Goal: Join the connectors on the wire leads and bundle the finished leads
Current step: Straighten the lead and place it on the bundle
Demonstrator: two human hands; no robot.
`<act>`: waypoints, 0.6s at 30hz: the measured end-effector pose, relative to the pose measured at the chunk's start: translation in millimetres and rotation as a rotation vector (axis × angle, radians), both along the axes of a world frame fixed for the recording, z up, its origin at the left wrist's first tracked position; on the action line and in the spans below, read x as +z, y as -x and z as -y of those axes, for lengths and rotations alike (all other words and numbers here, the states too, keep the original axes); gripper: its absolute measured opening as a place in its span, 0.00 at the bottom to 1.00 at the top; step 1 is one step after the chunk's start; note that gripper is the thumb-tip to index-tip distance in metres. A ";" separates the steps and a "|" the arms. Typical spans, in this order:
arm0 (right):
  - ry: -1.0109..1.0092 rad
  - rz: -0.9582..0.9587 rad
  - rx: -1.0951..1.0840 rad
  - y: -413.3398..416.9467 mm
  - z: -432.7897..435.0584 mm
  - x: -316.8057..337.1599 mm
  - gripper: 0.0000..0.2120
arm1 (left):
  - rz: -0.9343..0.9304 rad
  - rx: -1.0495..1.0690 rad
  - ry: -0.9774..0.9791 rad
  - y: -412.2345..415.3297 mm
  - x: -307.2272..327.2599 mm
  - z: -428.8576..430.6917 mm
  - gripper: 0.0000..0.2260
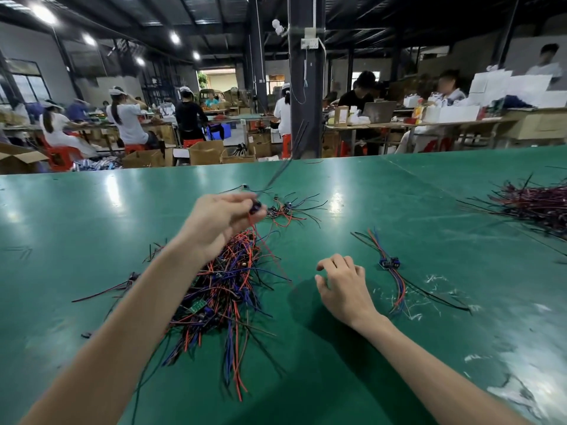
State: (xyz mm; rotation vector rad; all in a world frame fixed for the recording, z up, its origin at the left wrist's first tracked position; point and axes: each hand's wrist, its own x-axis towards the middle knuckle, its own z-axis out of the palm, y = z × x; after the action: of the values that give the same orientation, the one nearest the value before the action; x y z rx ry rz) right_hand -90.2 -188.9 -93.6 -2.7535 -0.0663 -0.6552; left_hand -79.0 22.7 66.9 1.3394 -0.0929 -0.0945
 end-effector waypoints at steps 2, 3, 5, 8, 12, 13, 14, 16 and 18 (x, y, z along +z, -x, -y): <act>-0.036 0.015 0.024 0.6 1.2 2.4 0.10 | -0.126 -0.114 0.078 3.1 -21.3 19.0 0.09; -0.078 0.034 0.041 1.5 2.1 4.1 0.09 | -0.175 -0.154 0.116 3.7 -33.1 28.2 0.09; -0.244 0.064 0.078 3.4 2.8 8.6 0.07 | -0.242 -0.205 0.169 4.7 -56.2 43.1 0.09; -0.570 0.056 0.163 6.6 2.5 15.1 0.08 | -0.292 -0.222 0.239 6.1 -82.4 56.3 0.10; -0.871 0.027 0.278 10.8 -4.3 19.8 0.11 | -0.280 -0.211 0.251 9.1 -96.0 61.6 0.08; -0.942 0.010 0.304 11.3 -6.4 20.4 0.10 | -0.266 -0.207 0.233 10.3 -97.7 61.6 0.08; -0.998 -0.005 0.326 11.5 -8.4 20.7 0.09 | -0.254 -0.203 0.214 11.5 -99.1 61.0 0.07; -1.081 -0.029 0.346 10.6 -11.0 21.2 0.06 | -0.242 -0.201 0.165 13.0 -102.1 60.2 0.06; -1.159 -0.036 0.335 9.0 -10.5 21.9 0.05 | -0.229 -0.213 0.098 14.4 -103.1 59.6 0.05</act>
State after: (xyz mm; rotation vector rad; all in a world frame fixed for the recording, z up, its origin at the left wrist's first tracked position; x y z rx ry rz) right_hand -99.2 -178.5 -71.7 -1.5833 -0.0968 -0.3582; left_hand -93.4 -36.9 -36.2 1.2093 -0.0459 -0.4174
